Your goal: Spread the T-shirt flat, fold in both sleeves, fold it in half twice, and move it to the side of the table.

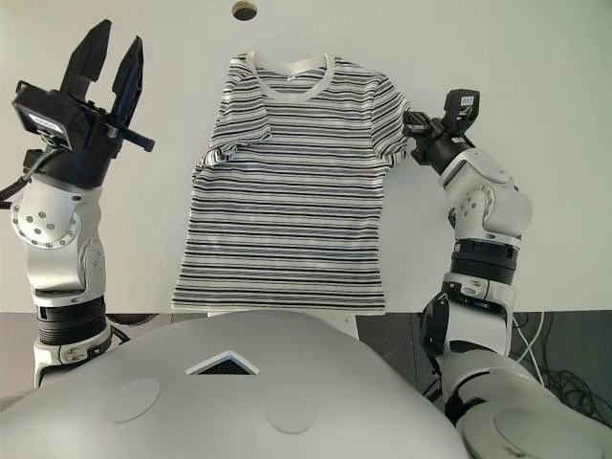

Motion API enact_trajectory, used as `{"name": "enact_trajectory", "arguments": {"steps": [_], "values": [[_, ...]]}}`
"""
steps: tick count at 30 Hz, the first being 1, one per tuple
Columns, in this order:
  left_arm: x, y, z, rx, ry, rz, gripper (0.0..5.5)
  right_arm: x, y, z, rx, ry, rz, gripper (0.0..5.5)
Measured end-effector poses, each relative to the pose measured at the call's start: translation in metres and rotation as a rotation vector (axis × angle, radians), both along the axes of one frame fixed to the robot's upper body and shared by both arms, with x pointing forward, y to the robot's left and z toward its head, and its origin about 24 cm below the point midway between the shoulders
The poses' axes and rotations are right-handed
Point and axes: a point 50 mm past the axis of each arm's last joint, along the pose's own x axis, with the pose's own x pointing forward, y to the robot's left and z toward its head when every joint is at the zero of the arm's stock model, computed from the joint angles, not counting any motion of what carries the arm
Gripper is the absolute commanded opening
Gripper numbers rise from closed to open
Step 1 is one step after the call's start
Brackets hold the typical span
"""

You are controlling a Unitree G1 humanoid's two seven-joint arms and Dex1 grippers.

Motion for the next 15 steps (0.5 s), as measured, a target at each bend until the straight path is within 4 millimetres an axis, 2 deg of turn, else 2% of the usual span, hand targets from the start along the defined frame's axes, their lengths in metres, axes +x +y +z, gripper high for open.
{"name": "enact_trajectory", "arguments": {"steps": [6,8,12,15], "values": [[0.001,-0.002,-0.002,0.003,0.008,-0.002,1.46,-0.002,0.003,0.005,-0.048,-0.022,0.009,0.01],[0.002,-0.002,-0.002,0.000,0.006,0.000,1.46,-0.004,0.010,0.009,-0.070,-0.049,0.040,0.01],[0.003,-0.003,0.000,-0.003,-0.001,-0.003,1.46,-0.002,0.046,0.030,-0.108,-0.161,0.149,0.01],[0.004,-0.003,0.000,-0.003,-0.002,-0.004,1.46,0.000,0.064,0.030,-0.138,-0.172,0.178,0.01]]}}
